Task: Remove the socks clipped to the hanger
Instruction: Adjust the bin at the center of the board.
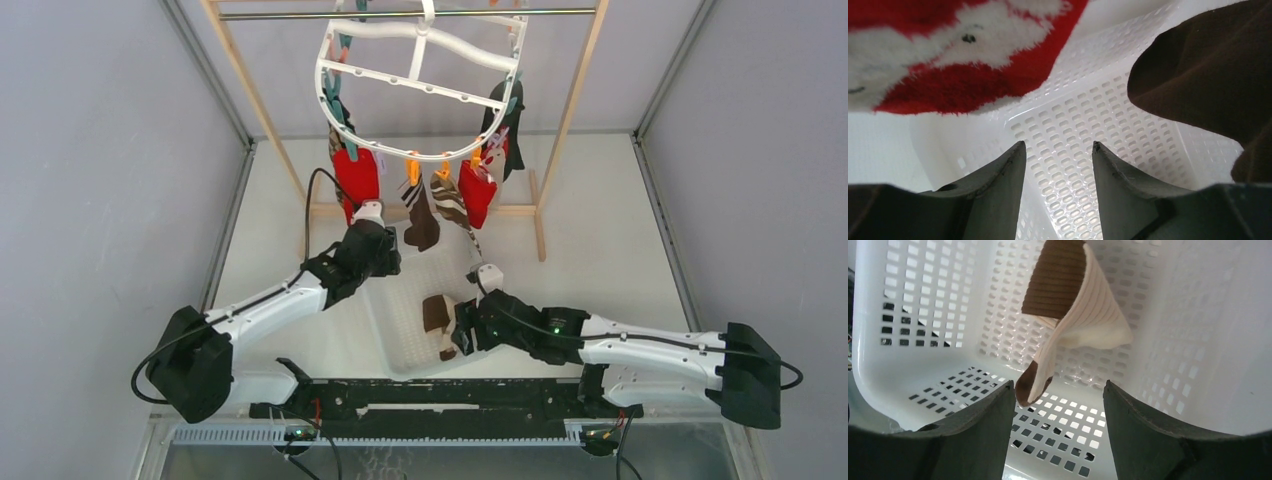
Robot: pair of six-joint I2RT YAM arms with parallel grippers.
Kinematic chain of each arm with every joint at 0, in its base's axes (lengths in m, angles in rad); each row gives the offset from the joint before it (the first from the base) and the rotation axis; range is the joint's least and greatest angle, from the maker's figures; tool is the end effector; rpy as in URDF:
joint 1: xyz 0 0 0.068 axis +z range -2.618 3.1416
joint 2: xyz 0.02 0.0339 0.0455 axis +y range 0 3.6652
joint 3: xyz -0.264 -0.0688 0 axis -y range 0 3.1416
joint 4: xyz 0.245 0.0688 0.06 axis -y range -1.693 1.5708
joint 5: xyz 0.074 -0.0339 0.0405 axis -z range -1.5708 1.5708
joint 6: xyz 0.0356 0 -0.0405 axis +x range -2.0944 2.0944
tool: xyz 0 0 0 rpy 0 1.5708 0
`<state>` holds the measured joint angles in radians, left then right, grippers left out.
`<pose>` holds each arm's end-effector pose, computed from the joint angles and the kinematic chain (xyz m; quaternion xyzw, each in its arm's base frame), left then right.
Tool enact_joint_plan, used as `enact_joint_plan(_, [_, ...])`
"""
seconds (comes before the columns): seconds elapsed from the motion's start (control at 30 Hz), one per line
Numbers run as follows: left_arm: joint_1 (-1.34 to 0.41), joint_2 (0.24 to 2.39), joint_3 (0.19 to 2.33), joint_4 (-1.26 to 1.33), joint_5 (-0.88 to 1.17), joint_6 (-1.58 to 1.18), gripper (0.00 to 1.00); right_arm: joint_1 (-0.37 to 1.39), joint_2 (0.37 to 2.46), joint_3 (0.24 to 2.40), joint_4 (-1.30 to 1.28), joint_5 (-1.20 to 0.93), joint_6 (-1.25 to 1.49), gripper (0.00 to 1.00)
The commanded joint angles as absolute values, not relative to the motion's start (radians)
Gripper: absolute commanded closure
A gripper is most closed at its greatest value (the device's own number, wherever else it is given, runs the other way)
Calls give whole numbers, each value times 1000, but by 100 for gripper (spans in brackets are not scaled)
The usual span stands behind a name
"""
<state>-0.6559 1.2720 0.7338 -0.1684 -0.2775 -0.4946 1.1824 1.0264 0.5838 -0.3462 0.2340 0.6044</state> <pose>0.2165 -0.1543 0.2215 0.0147 0.9011 -0.1203 0.4163 0.0860 0.1884 0.2115 -0.2190 0.8928 0.2273 0.3213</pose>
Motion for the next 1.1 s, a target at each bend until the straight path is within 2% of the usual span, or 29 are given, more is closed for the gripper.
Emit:
enact_joint_plan(0.0, [-658, 1240, 720, -107, -293, -502, 44, 1133, 964, 570, -391, 242, 610, 28])
enact_joint_plan(0.53, [-686, 1110, 557, -100, -294, -547, 45, 955, 928, 540, -395, 153, 556, 28])
enact_joint_plan(1.07, [-819, 963, 498, -203, -344, -627, 45, 733, 919, 540, -387, 14, 458, 28])
